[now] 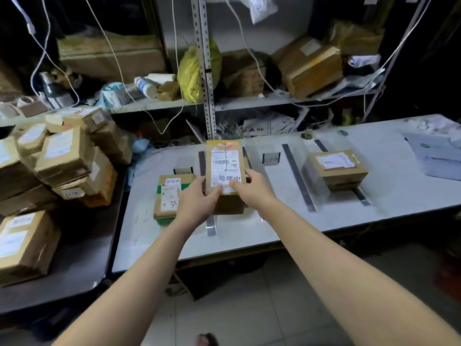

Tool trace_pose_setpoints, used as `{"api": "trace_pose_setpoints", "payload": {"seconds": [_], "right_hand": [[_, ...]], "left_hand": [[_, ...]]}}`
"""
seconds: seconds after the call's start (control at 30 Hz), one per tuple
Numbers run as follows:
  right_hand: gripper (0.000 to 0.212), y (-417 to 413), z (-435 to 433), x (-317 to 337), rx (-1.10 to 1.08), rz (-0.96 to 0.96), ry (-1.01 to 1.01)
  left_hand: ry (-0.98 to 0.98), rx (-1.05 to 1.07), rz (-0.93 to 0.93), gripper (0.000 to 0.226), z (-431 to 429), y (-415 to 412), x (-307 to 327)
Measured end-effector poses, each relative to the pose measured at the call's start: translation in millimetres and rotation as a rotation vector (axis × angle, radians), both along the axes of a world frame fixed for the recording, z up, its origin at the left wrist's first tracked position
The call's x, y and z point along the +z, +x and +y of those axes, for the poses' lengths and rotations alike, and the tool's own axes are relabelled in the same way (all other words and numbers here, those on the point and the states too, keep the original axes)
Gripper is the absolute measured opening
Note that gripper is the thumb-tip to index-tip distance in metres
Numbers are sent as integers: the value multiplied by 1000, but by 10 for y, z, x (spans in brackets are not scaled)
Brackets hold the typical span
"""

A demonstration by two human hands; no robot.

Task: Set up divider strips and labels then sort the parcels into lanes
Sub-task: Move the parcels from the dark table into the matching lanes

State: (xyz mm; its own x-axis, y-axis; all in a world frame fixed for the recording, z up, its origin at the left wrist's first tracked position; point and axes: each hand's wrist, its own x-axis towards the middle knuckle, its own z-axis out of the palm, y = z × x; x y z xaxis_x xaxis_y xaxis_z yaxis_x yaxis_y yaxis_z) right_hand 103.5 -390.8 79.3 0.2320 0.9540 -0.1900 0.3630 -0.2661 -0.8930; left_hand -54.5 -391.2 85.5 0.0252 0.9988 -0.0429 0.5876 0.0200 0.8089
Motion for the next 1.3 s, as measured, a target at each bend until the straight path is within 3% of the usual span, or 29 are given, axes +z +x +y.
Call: {"api": "trace_pose_setpoints", "payload": {"seconds": [0.33, 0.67, 0.77, 0.97, 1.13, 1.3], "right_hand": [[37, 414, 926, -222, -5, -108, -57], [52, 525, 1390, -465, 79, -168, -170], [44, 524, 1458, -397, 130, -423, -94], [59, 280, 1623, -98, 427, -816, 60], [58, -116, 1680, 145, 642, -978, 176], [57, -788, 1686, 302, 798, -975, 289]], "left_hand": [[-86, -77, 62, 42, 1074, 455, -460], [-171, -117, 122, 46, 1482, 454, -720], [-127, -133, 296, 58, 1537, 355, -633], [-2, -32, 671, 57, 1484, -117, -228], [45, 84, 1001, 54, 1201, -681, 186], [1, 235, 1108, 53, 760, -1405, 434]]}}
